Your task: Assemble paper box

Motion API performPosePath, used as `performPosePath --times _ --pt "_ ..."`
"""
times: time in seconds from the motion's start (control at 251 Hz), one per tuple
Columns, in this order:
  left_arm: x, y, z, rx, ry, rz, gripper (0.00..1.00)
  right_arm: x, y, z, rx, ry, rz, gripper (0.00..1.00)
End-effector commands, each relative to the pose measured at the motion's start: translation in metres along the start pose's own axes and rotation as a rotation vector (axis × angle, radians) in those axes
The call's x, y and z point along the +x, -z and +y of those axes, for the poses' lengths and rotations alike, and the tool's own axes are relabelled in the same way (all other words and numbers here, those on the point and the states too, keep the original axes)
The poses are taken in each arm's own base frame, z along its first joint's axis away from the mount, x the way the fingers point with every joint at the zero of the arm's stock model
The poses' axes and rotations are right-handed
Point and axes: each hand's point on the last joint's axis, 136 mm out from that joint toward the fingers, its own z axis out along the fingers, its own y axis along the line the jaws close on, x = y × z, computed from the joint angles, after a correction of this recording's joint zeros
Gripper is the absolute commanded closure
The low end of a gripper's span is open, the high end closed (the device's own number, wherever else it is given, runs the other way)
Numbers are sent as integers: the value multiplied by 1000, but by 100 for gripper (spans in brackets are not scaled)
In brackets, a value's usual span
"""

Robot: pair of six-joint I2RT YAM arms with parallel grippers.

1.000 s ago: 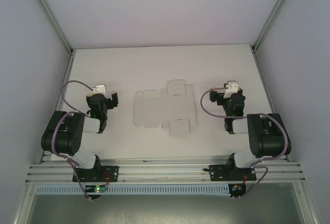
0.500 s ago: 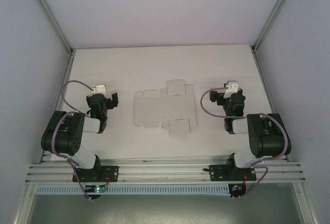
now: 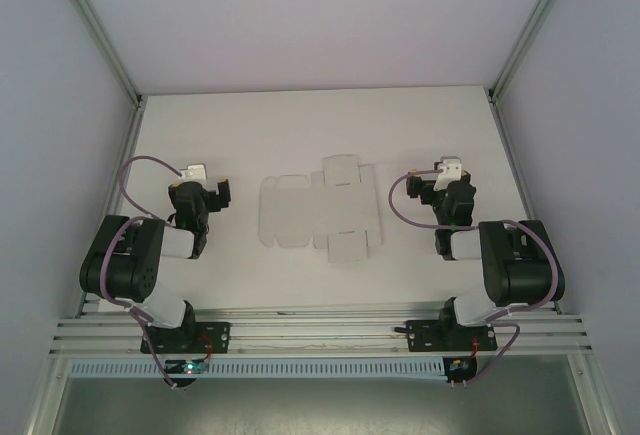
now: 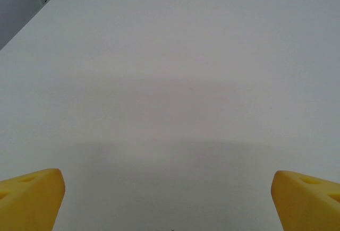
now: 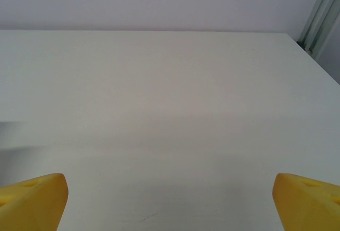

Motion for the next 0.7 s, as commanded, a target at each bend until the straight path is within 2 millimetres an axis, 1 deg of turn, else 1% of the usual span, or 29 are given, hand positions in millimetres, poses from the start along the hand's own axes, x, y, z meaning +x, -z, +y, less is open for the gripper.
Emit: performPosePath --times 0.0,0.072,0.176,0.2,0.259,0.303,0.351,0.355,0.391,0.447,0.511,0.591,0.627,0.678,0.694 --pt "-32 3 6 -26 10 -46 0 -23 0 -1 16 -16 -20 2" --pt "-42 6 8 -40 11 -17 0 -36 6 -1 28 -7 -21 2" --pt "-51 8 7 -45 37 89 0 -53 15 3 54 -10 5 2" --pt "-53 8 6 -45 63 109 0 -58 17 6 55 -16 25 2" --pt "-59 11 -3 -1 140 133 0 -70 21 14 58 -41 69 2" --pt "-62 15 -10 29 192 158 0 -74 24 22 54 -59 112 2" --pt "-63 19 -19 61 252 187 0 -77 27 38 29 -67 173 2" --pt "-64 20 -20 65 255 190 0 -80 27 39 26 -66 170 2" --pt "-63 25 -30 109 278 219 0 -78 30 51 14 -71 214 2" --pt "-61 33 -41 130 311 248 0 -79 34 71 -8 -82 265 2" --pt "-57 43 -58 169 319 287 0 -72 39 94 -46 -112 333 2" --pt "-45 52 -78 209 330 351 0 -56 41 124 -112 -154 404 2" --pt "-39 56 -87 231 327 382 0 -49 41 138 -148 -169 425 5" --pt "-31 59 -95 239 317 408 0 -38 41 156 -202 -179 457 6" --pt "-30 59 -98 241 314 413 0 -35 41 162 -222 -180 466 8"
